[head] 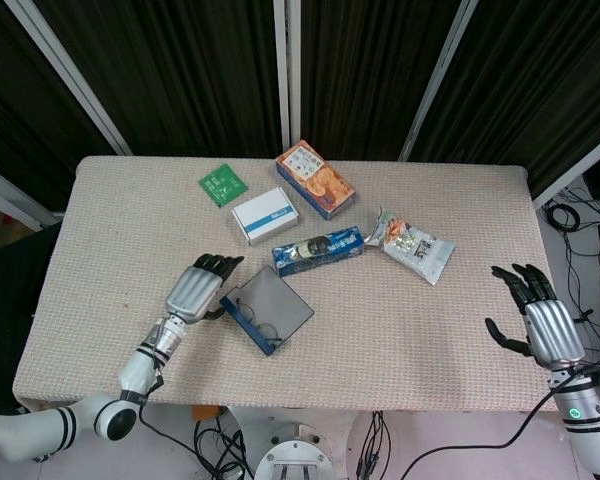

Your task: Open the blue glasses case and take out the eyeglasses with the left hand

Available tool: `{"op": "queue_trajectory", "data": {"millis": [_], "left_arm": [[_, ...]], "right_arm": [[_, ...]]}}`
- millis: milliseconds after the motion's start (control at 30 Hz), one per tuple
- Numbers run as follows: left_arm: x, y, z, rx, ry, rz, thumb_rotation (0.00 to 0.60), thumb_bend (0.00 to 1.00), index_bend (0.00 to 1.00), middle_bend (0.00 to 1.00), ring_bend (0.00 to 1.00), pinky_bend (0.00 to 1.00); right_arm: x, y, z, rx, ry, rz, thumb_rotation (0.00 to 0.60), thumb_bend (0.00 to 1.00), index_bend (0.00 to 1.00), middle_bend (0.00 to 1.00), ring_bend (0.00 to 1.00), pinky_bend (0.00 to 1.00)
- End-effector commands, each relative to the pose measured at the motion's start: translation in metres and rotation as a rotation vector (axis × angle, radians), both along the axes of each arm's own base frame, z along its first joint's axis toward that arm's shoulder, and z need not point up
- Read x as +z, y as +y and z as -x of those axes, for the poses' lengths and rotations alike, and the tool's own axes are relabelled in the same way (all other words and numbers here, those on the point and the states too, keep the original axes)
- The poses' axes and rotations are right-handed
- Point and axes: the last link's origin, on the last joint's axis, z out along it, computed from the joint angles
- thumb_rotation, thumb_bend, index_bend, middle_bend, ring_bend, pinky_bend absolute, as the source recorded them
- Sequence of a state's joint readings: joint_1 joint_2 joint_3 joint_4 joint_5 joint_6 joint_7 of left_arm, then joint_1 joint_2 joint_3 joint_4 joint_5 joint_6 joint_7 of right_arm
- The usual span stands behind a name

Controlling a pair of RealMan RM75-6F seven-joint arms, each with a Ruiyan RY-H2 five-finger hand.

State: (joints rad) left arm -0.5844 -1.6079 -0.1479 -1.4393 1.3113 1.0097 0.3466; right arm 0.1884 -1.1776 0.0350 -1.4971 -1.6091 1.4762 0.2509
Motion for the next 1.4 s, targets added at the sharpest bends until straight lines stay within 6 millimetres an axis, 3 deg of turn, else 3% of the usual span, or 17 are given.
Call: {"op": "queue_trajectory", "data": {"millis": [33,100,167,233,367,433,600,1167,1400], "left_arm": [[0.007,0.002,-0.009,-0.007,-0.033,0.010,0.600,0.18,0.11,0.15,0.13,0.17],[0.015,-0.005,-0.013,-0.021,-0.062,0.035,0.597,0.26,0.18,0.16,0.13,0.17],[0.021,-0.015,-0.017,-0.044,-0.079,0.062,0.523,0.39,0.24,0.16,0.13,0.16],[0.023,-0.030,-0.021,-0.083,-0.087,0.096,0.358,0.54,0.29,0.16,0.13,0.16],[0.016,-0.053,-0.028,-0.167,-0.074,0.143,0.163,0.72,0.34,0.15,0.12,0.15],[0.011,-0.058,-0.031,-0.189,-0.067,0.155,0.097,0.76,0.34,0.14,0.11,0.14],[0.000,-0.067,-0.039,-0.231,-0.042,0.178,0.000,0.77,0.35,0.12,0.10,0.12],[-0.034,-0.079,-0.049,-0.281,0.113,0.194,0.000,0.77,0.36,0.10,0.09,0.12],[-0.030,-0.082,-0.041,-0.256,0.151,0.182,0.000,0.77,0.40,0.09,0.09,0.12]], "right_arm": [[0.000,0.001,0.001,-0.002,0.000,0.001,0.600,0.30,0.13,0.22,0.07,0.11],[0.000,0.001,0.001,-0.005,0.000,-0.001,0.600,0.30,0.13,0.22,0.07,0.11],[-0.001,0.000,0.001,-0.005,0.000,-0.004,0.600,0.30,0.13,0.22,0.07,0.11],[-0.003,-0.001,0.001,-0.003,-0.001,-0.010,0.600,0.30,0.13,0.22,0.07,0.11],[-0.006,-0.003,-0.001,0.004,-0.001,-0.018,0.600,0.30,0.13,0.22,0.07,0.11],[-0.007,-0.003,-0.002,0.008,0.000,-0.021,0.600,0.30,0.13,0.22,0.07,0.11],[-0.005,-0.003,-0.004,0.013,0.002,-0.015,0.600,0.30,0.13,0.22,0.07,0.11],[-0.005,0.000,-0.002,0.011,-0.005,-0.014,0.600,0.30,0.13,0.22,0.07,0.11],[-0.005,0.000,-0.001,0.010,-0.009,-0.013,0.600,0.30,0.13,0.22,0.07,0.11]]}}
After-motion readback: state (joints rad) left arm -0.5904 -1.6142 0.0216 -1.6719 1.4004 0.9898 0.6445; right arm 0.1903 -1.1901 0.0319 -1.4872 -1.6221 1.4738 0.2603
